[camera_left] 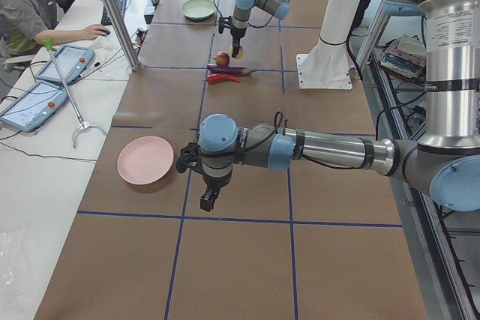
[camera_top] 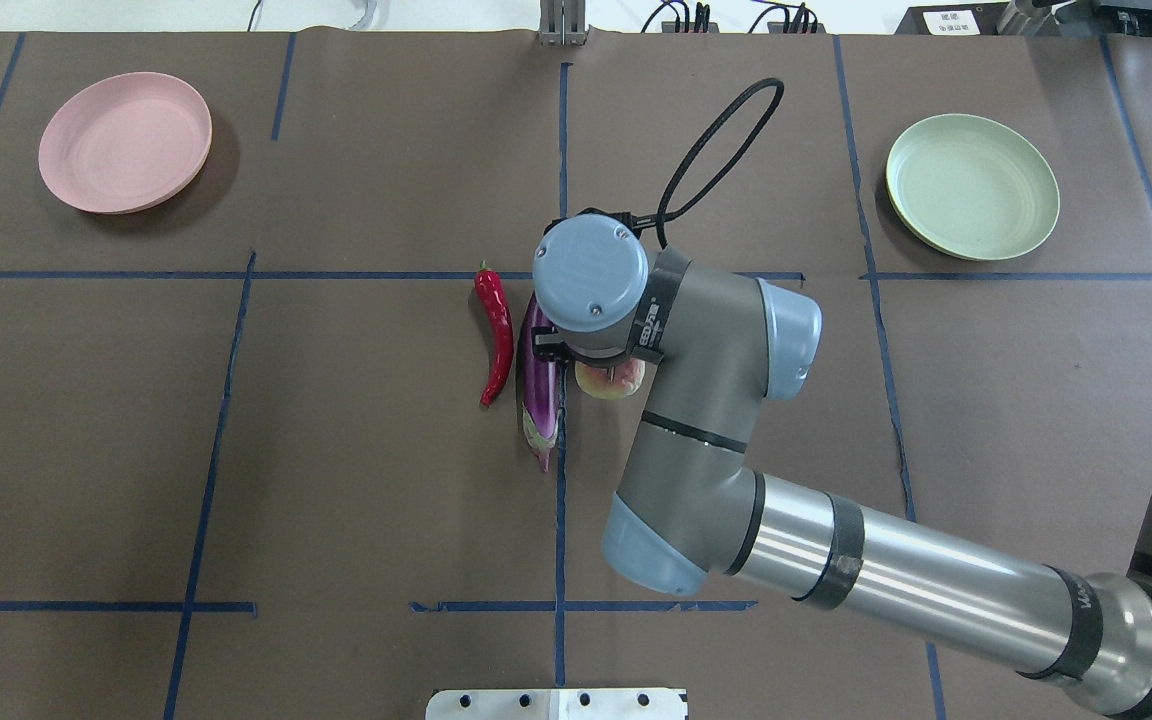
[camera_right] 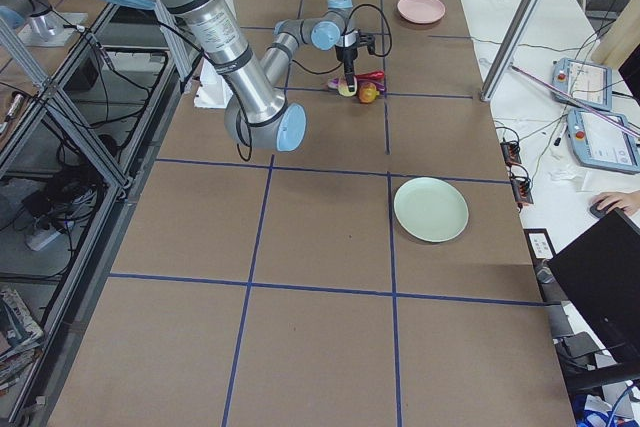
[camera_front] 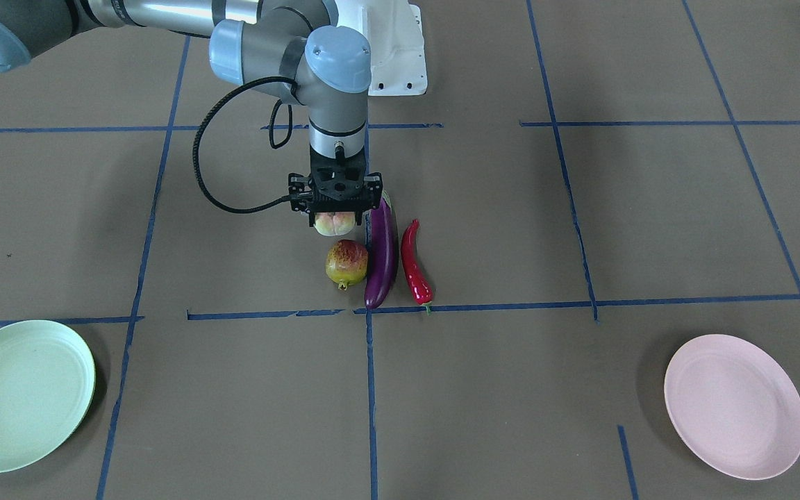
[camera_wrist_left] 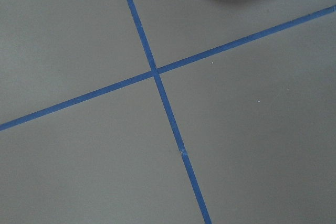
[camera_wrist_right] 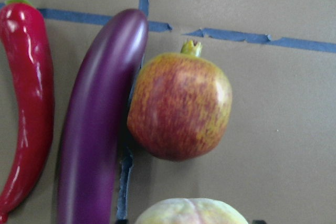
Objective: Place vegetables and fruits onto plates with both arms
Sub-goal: 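Carry the fruit half to the green plate and release it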
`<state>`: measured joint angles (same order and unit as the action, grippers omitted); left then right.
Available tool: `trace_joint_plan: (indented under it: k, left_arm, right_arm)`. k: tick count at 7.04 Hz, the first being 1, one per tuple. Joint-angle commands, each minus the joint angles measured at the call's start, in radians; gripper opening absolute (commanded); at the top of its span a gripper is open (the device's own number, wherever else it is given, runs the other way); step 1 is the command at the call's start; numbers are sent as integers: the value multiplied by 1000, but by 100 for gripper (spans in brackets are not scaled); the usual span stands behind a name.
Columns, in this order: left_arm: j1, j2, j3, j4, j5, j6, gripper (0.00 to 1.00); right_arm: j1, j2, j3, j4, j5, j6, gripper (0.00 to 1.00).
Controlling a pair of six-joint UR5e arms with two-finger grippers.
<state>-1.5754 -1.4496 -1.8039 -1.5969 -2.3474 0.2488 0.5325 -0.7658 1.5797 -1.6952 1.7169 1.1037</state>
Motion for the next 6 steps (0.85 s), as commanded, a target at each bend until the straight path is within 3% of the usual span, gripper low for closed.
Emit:
trace_joint_plan:
  k: [1, 4, 6]
  left_arm:
    - [0, 2, -2, 0, -1, 1, 100]
    - [3, 0, 0, 0, -1, 1, 100]
    - [3, 0, 0, 0, -1, 1, 100]
  right_arm:
    - [201, -22, -4, -21, 134, -228, 4]
    - [461, -133, -126, 30, 275, -713, 5]
    - [553, -177, -391, 362, 334, -830, 5]
